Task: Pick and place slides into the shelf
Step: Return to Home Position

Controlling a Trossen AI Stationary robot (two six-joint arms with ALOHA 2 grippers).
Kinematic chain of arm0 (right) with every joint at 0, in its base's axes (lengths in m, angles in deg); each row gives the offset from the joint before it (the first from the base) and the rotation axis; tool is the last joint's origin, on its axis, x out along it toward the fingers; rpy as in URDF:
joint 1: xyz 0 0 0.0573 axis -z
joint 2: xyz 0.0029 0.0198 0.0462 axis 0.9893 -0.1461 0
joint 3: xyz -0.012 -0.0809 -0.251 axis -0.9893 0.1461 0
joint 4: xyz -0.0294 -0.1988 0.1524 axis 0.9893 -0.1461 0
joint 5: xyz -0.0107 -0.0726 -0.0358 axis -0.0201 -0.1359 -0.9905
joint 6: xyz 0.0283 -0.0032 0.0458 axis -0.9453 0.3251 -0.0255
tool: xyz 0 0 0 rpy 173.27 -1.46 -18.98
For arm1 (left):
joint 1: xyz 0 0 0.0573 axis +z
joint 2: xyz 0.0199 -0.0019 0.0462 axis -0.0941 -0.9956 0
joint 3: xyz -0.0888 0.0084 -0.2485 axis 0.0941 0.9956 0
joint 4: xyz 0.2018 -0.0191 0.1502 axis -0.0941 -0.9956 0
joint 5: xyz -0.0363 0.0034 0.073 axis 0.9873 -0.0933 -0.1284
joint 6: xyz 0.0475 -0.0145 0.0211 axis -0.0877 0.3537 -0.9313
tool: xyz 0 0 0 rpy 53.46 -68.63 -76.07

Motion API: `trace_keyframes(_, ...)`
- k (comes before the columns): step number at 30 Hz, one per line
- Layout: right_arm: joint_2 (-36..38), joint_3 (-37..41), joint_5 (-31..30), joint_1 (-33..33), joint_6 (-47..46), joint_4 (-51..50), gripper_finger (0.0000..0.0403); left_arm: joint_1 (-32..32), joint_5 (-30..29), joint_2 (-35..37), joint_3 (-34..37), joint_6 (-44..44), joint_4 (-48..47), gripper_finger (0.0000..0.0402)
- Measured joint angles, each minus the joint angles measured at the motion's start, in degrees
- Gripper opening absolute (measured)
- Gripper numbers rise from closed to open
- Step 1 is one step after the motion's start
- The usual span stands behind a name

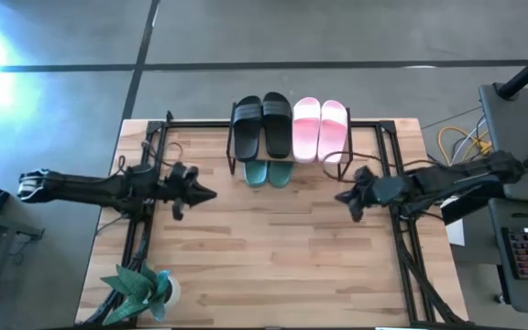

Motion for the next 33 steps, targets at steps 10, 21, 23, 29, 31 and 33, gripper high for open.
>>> trace_keyframes(10,23.2,9.7,-2.6,3.4,3.1,-5.9,0.0009,0.3,-3.2,15.6,7.0,-6.2,-4.2,0.0000)
trace_keyframes(21,39.3,10.8,-4.2,3.3,-4.1,-26.2,0.0009,0.3,-5.2,27.9,13.6,-16.4,-8.2,0.0000)
trace_keyframes(23,41.2,10.5,-1.9,3.3,-5.7,-29.2,0.0009,0.3,-6.6,29.5,14.6,-19.5,-8.7,0.0000)
trace_keyframes(29,44.0,10.7,-6.6,3.3,-6.7,-25.7,0.0009,0.3,-12.0,30.6,15.7,-15.2,-9.9,0.0000)
trace_keyframes(31,43.6,11.3,-6.4,3.4,-3.8,-21.9,0.0009,0.3,-12.2,30.1,15.7,-14.2,-10.2,0.0000)
trace_keyframes(33,43.7,13.0,-8.8,3.3,0.8,-16.0,0.0009,0.3,-12.2,30.3,15.7,-14.2,-11.0,0.0000)
